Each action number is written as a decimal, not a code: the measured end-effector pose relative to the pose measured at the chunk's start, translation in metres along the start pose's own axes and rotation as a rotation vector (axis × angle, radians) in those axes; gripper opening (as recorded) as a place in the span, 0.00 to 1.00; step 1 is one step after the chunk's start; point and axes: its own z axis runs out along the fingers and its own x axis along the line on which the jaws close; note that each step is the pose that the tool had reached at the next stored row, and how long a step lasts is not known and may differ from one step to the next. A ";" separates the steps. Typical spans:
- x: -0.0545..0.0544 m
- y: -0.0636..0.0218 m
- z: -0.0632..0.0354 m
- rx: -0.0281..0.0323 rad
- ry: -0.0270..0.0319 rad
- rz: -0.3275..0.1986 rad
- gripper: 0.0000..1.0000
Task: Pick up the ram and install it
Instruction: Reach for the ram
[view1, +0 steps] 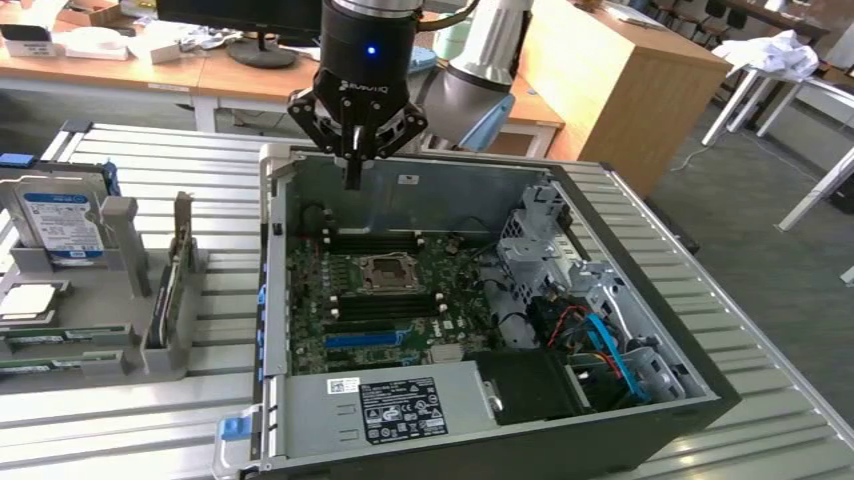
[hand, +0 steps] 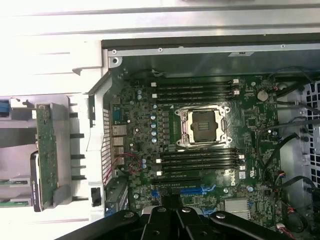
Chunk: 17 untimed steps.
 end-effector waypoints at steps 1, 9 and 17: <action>0.002 0.0000 0.0000 -0.0001 -0.0001 0.000 0.11; 0.018 0.0009 -0.0004 0.0000 0.0000 0.000 0.11; 0.036 0.0013 -0.0007 -0.0001 0.0000 0.000 0.11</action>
